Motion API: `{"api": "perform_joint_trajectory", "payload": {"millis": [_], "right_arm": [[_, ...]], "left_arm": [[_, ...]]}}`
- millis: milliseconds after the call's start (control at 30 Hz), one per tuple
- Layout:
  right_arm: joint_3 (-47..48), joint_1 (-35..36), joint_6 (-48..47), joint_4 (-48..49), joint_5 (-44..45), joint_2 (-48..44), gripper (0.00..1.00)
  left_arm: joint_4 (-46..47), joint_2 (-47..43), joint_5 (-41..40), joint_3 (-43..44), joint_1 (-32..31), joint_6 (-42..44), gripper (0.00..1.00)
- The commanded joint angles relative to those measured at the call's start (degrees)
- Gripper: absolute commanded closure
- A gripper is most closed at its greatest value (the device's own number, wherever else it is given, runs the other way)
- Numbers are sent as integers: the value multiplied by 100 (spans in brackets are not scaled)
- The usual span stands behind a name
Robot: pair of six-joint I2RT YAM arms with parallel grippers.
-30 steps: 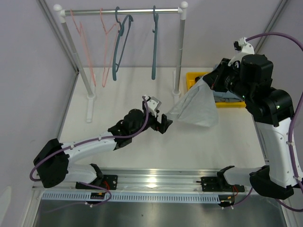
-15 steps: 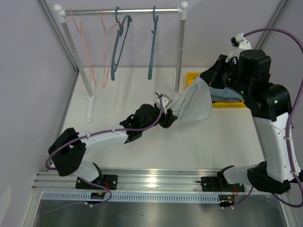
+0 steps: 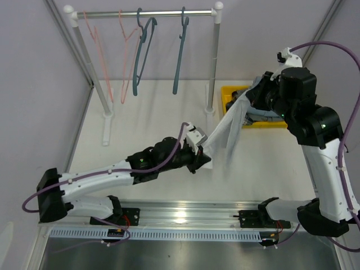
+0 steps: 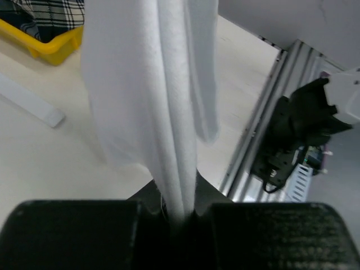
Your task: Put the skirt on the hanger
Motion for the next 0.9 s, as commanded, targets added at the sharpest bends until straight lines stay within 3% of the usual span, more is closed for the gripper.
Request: {"api": "perform_joint_trajectory", "payload": {"millis": [0,133,200,267,300,367,400,433,467,600,700,867], "right_arm": [[-376,-18,-174,926,183,488,100],[-404,105,-236,1865,-230,1717,100],[-64,227,-271,2034,-275,2350,100],[236,386,-280,2105,-345,3290,93],[481,430,-280,2123,-362,3824,81],[659,527,-254,2106,-424,4241,67],[738,553,-236,2062,-433,4382,51],[704,597,-218,2044,-320,4470,42],[599,615,-166,2070,-232,4445,32],[-279,588,18,2246,41,3840,20],[-1280,597,281,2254,130,3067,18],[-4017,754,958,2544,-247,1155,22]], "left_arm": [[-972,-599,-202,85,11,-865,100],[-1999,-829,-703,-100,116,-1717,100],[-2221,-847,-853,-302,440,-2052,100],[-2371,-821,-880,-713,948,-2483,100],[-2363,-803,-836,-864,1134,-2597,100],[-2266,-838,-722,-1312,1590,-2826,100],[-2222,-873,-713,-1392,1706,-2888,100],[-2196,-917,-722,-1593,1907,-2915,100],[-2178,-917,-661,-1656,1996,-2924,100],[-2038,-777,-520,-1963,2278,-3002,100],[-1810,-680,-388,-2157,2428,-3116,100],[-1624,-522,-282,-2324,2542,-3214,100]]}}
